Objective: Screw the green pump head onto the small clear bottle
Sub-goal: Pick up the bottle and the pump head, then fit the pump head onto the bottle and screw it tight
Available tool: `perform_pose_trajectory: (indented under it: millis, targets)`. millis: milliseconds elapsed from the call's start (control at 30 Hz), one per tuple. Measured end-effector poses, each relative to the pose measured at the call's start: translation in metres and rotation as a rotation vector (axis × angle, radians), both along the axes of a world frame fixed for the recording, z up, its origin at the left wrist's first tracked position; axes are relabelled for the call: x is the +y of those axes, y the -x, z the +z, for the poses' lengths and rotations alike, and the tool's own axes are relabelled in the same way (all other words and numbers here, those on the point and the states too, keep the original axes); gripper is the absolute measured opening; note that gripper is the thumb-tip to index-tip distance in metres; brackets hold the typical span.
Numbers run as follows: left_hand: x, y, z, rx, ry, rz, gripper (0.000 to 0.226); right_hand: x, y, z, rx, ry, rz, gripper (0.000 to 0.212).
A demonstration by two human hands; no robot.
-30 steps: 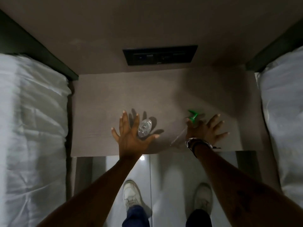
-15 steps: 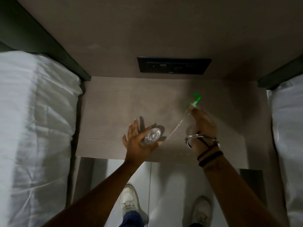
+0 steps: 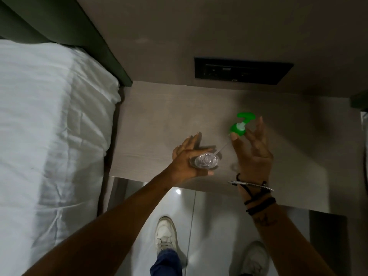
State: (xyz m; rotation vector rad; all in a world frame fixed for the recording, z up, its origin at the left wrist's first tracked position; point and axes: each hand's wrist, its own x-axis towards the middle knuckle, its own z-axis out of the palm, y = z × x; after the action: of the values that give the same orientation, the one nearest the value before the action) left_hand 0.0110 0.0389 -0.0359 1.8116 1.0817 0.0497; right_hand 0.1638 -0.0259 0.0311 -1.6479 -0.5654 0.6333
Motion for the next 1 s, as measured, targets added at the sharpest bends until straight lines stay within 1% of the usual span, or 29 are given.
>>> perform_pose_trajectory:
  millis: [100,133,200,300,367,433,467,567,633,767,900,933,967,1000]
  targets:
    - [-0.002,0.001,-0.002,-0.027,-0.023,-0.009,0.08,-0.003,0.003,-0.006,-0.295,-0.044,0.124,0.036]
    - [-0.004,0.001,-0.004,-0.054,-0.037,0.009,0.081,-0.004,0.005,-0.007,-0.361,-0.051,0.168,0.036]
    - [-0.009,0.001,-0.007,-0.079,-0.074,0.077,0.08,-0.006,0.009,-0.007,-0.456,-0.044,0.279,0.031]
    - [-0.014,-0.001,-0.012,-0.038,-0.138,0.139,0.085,-0.012,0.014,-0.012,-0.576,0.049,0.408,0.029]
    - [-0.014,-0.001,-0.013,-0.027,-0.163,0.116,0.084,-0.017,0.013,-0.016,-0.582,0.142,0.459,0.035]
    - [-0.012,0.001,-0.014,-0.036,-0.174,0.097,0.073,-0.019,0.011,-0.019,-0.579,0.197,0.507,0.041]
    - [-0.011,0.001,-0.014,-0.039,-0.173,0.094,0.069,-0.018,0.01,-0.02,-0.588,0.202,0.525,0.041]
    - [-0.01,0.001,-0.013,-0.031,-0.166,0.091,0.07,-0.017,0.005,-0.021,-0.614,0.206,0.56,0.036]
    - [-0.01,0.002,-0.011,-0.041,-0.163,0.079,0.067,-0.016,0.003,-0.02,-0.606,0.211,0.582,0.034]
    - [-0.009,0.002,-0.004,-0.042,-0.13,0.054,0.07,-0.017,0.0,-0.024,-0.666,0.185,0.66,0.034]
    - [-0.007,0.003,-0.001,-0.053,-0.135,0.018,0.068,-0.018,-0.001,-0.035,-0.668,0.264,0.661,0.036]
    - [-0.007,0.003,-0.001,-0.059,-0.138,0.014,0.068,-0.019,-0.001,-0.038,-0.663,0.273,0.655,0.039]
    - [-0.007,0.003,-0.001,-0.065,-0.14,0.013,0.067,-0.02,-0.001,-0.042,-0.659,0.278,0.651,0.046]
    - [-0.006,0.004,-0.001,-0.072,-0.141,0.013,0.067,-0.021,-0.001,-0.044,-0.645,0.283,0.653,0.058]
